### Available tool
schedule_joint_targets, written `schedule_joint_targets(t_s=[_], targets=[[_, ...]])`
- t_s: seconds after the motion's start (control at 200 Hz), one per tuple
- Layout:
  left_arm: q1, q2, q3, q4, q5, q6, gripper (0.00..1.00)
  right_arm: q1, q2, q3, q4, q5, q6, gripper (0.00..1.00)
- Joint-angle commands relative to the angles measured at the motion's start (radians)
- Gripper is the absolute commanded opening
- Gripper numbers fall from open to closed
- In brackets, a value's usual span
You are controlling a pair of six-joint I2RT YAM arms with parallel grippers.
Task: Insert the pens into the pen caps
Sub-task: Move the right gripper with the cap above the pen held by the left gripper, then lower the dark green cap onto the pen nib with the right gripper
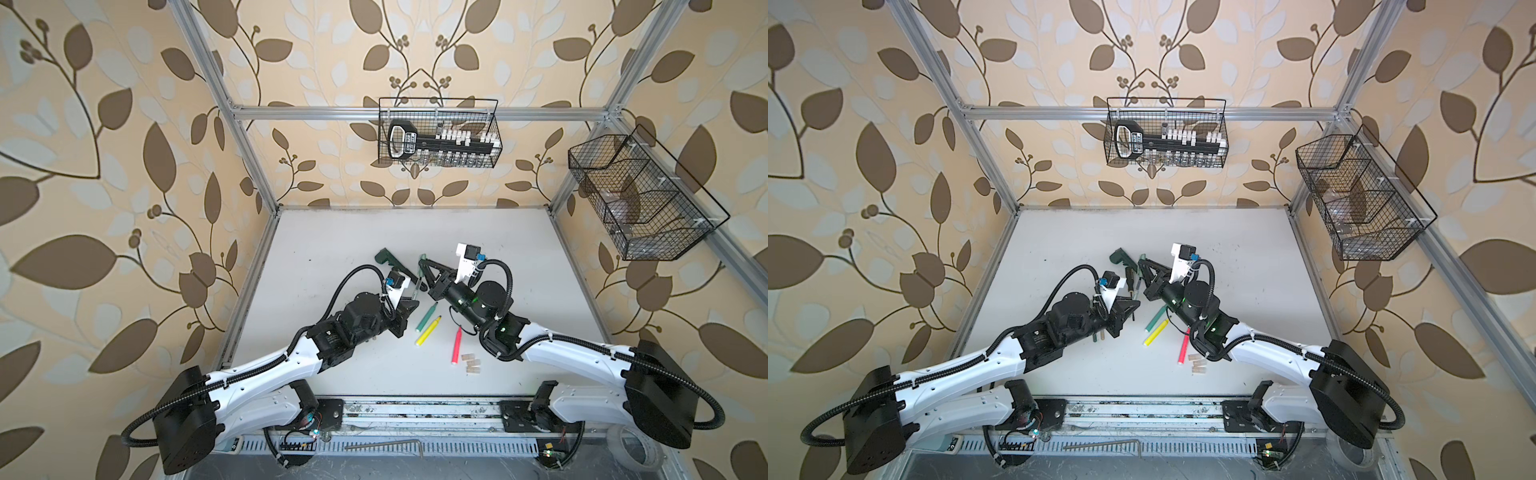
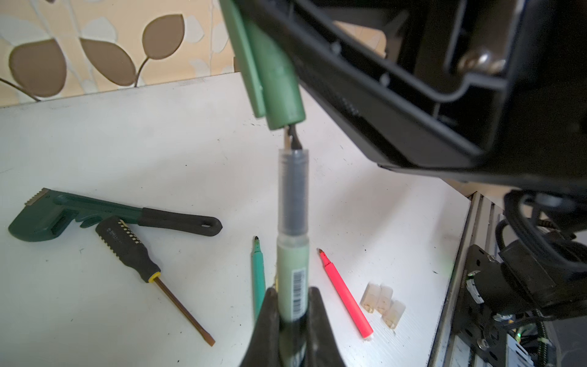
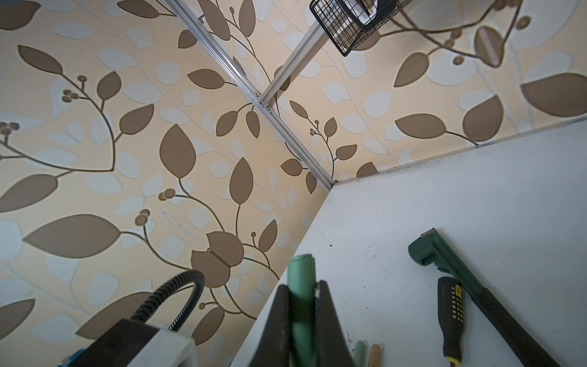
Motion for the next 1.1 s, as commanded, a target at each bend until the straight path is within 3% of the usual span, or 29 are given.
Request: schedule_joint_targets(t_s=[0.0,0.215,0.475,0.86,1.04,1.095], targets=[[-0.009,-0.034,-0.011,0.036,-0.041,-0.003,0.0,0.023,0.027,-0.003,0.029,0.032,0.008,0.0],[-0.009,-0.05,-0.017,0.035,-0.062,-0.017,0.0,0.094,0.05,-0.064,0.133,0.085,0.026,0.0],[0.002,-0.064,-0.019,0.024,-0.101,-0.053,0.0,0.193,-0.025,-0.133,0.151,0.232,-0.01,0.0],[0.004,-0.075,-0.035,0.044,-0.088,-0.036,0.0,0.286,0.097,-0.13,0.199,0.248,0.05,0.0],[0.004,-0.066,-0.03,0.039,-0.083,-0.03,0.0,0.324,0.058,-0.135,0.164,0.303,0.046,0.0],[0.004,-0.065,-0.03,0.04,-0.075,-0.027,0.0,0.324,0.021,-0.137,0.119,0.328,0.04,0.12]])
